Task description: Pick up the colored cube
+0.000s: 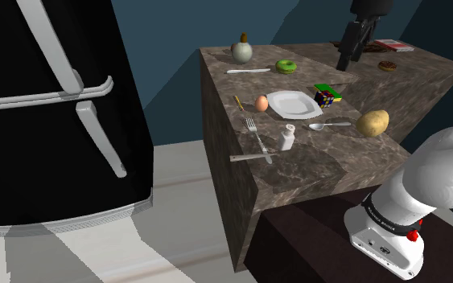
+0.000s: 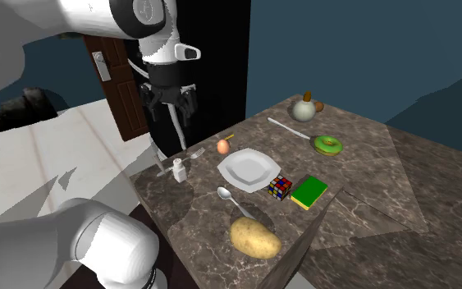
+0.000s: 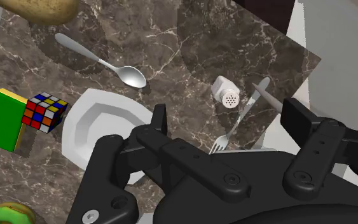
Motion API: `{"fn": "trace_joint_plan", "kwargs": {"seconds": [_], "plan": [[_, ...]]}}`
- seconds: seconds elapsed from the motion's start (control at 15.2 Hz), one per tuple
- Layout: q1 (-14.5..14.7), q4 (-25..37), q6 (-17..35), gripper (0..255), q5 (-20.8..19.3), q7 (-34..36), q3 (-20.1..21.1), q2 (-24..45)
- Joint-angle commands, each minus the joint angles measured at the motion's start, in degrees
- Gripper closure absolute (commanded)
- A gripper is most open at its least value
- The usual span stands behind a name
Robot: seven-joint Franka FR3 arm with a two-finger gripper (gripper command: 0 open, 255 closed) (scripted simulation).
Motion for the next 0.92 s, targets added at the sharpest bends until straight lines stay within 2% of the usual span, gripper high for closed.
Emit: {"fn": "trace_joint_plan", "kwargs": {"seconds": [0.0,0.46,0.86], "plan": [[0.00,0.00,0.00,0,0.00,0.00,0.00,0.00],[-2.62,-6.01,10.34,0,-4.71,-6.25,-6.40,3.59],[-4.87,-8.41,19.76,0,-7.94,-11.37,-12.05,9.73]]}}
